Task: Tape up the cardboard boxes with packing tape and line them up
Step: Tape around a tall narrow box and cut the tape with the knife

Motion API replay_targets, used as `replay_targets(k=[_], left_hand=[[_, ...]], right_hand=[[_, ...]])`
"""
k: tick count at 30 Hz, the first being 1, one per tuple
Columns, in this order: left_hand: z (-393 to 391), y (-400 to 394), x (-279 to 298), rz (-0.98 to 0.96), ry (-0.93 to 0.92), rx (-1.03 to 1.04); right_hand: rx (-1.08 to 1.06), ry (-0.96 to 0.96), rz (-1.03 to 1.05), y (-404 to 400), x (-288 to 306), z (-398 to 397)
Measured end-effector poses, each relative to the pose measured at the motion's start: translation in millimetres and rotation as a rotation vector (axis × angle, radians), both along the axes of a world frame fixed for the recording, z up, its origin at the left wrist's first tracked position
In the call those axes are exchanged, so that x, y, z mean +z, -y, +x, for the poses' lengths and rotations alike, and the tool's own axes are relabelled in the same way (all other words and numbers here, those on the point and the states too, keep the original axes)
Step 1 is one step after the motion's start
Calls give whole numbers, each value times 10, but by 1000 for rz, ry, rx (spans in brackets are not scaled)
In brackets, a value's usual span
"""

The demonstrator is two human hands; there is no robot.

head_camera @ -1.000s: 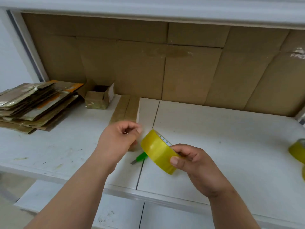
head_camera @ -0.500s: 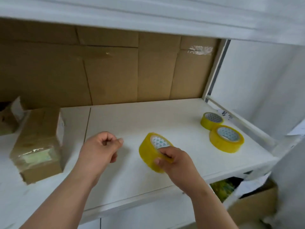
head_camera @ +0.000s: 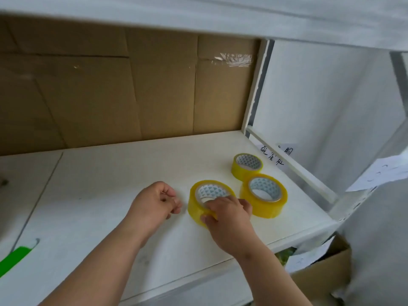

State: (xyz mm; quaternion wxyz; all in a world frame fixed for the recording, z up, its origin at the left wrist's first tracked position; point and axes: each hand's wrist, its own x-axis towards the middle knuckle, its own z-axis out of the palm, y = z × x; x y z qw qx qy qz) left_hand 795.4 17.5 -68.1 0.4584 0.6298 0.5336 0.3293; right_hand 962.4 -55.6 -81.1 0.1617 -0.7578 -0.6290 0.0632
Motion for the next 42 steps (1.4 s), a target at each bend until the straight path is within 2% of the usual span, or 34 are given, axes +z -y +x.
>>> replay_targets(k=[3,6,8,10,12,14,16,22,25,30,35,42], left_hand=[[288,-43,-63,-50,-35,25],[474,-44,-104,-29,-103,104],[565,-55,-108,31,-144,148],[626,-68,-106,93,-200,169],[656,-84,-131,122,-211,201],[658,-80,-152,99,-171,237],[653,-77,-174,71,-137,243],[654,-15,-217,14,-54,213],[648,42,-252,-29,-7,185],[624,88,-354,14,-108,175],[622,106,-368,135,-340,170],[578,188,-436,182,-515,130]], right_hand=[[75,56,-41,-97,-84,201],[183,-59,31,-115,-78,379],[123,-182,221,-102,-51,518],[-53,-153,379,-107,-35,698],[-187,-58,287,-95,7,850],[-230,-8,87,-69,14,945],[-227,17,0,-43,0,993],[-242,29,27,-35,3,1029],[-292,-127,145,-46,25,1075],[-340,-608,333,-4,89,1158],[-293,-933,444,69,147,1130],[-166,-1156,565,199,184,1063]])
